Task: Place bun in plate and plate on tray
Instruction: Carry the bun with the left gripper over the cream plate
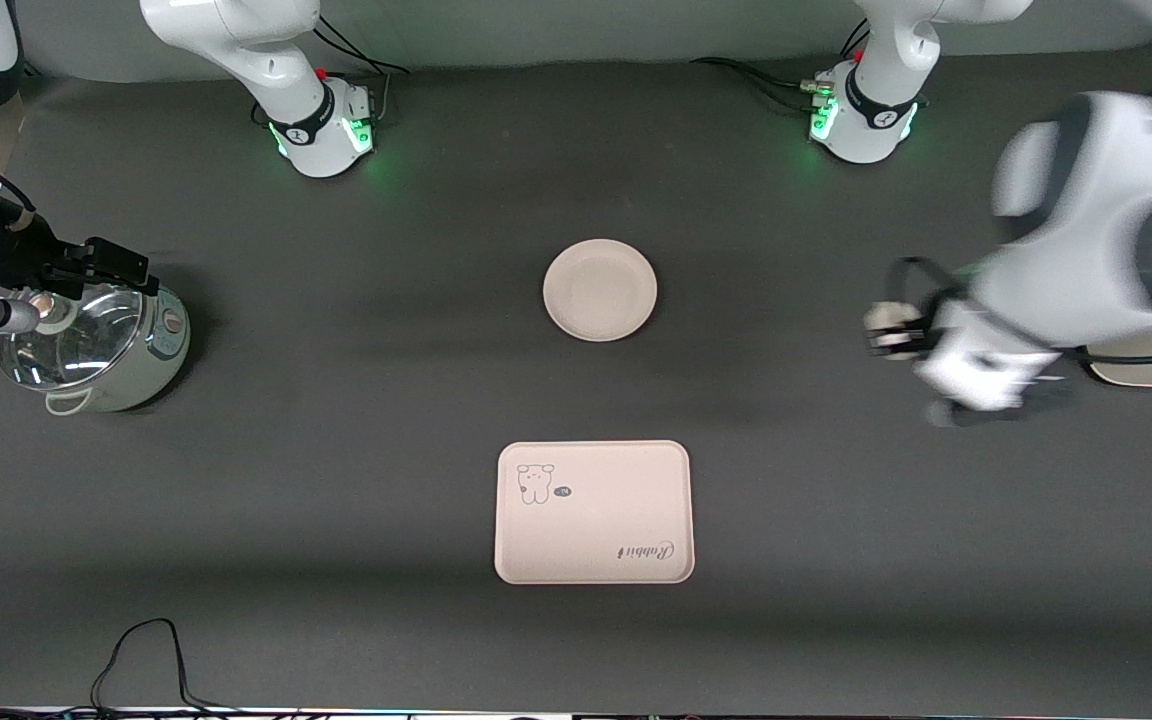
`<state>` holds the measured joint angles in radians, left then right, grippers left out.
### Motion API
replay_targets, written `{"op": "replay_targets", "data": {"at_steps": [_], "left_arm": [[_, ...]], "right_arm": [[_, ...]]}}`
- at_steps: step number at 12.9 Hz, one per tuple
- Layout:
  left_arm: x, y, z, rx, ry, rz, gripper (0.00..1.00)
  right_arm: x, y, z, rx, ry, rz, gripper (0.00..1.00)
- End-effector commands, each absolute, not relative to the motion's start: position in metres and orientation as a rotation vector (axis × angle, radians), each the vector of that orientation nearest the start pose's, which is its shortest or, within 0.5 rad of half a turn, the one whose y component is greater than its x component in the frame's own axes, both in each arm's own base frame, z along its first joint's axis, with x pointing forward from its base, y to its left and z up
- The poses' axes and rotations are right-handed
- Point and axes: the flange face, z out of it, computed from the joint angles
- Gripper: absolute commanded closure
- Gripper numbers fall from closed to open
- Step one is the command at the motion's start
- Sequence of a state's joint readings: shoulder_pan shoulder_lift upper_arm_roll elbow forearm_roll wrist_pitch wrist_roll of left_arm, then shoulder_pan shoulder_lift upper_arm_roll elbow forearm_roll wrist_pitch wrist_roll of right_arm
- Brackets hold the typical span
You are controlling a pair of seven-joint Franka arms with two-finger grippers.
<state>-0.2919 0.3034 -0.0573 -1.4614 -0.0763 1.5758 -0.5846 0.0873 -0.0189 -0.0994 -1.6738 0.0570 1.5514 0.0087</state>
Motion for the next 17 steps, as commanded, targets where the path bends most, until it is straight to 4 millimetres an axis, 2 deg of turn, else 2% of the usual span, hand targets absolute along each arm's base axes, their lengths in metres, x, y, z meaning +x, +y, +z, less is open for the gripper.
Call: {"op": "replay_targets", "data": {"at_steps": [1,3,4,6,9,11,13,16,17], "left_arm": [[0.555,-0.315,0.469,-3.051,-0.467,0.315,0.81],[0.510,-0.384,0.425,-3.055,-0.450,0.268,0.81],[0.488,-0.409,0.398,-3.064,-0.454,0.239,0.80],[0.455,-0.441,0.350,-3.082,-0.461,0.196,0.80],[0.424,-0.475,0.287,-3.069,-0.441,0.200,0.81],[0.402,-0.496,0.254,-3.050,-0.471,0.184,0.81],[0.386,-0.506,0.234,-3.029,-0.440,0.200,0.81],[0.371,-0.517,0.214,-3.033,-0.462,0.187,0.79],[0.369,-0.517,0.209,-3.031,-0.465,0.189,0.75]], "right_arm": [[0.544,0.000,0.586,-3.079,0.001,0.139,0.00],[0.541,0.001,0.586,-3.078,-0.004,0.146,0.00],[0.540,0.001,0.586,-3.077,-0.004,0.153,0.00],[0.541,0.001,0.583,-3.079,0.003,0.160,0.00],[0.543,-0.001,0.583,-3.078,-0.025,0.159,0.00],[0.546,0.002,0.574,-3.076,-0.048,0.180,0.00],[0.548,0.024,0.569,-3.078,-0.099,0.194,0.00],[0.544,0.027,0.579,-3.078,-0.096,0.169,0.00],[0.544,0.026,0.580,-3.078,-0.093,0.166,0.00]]}}
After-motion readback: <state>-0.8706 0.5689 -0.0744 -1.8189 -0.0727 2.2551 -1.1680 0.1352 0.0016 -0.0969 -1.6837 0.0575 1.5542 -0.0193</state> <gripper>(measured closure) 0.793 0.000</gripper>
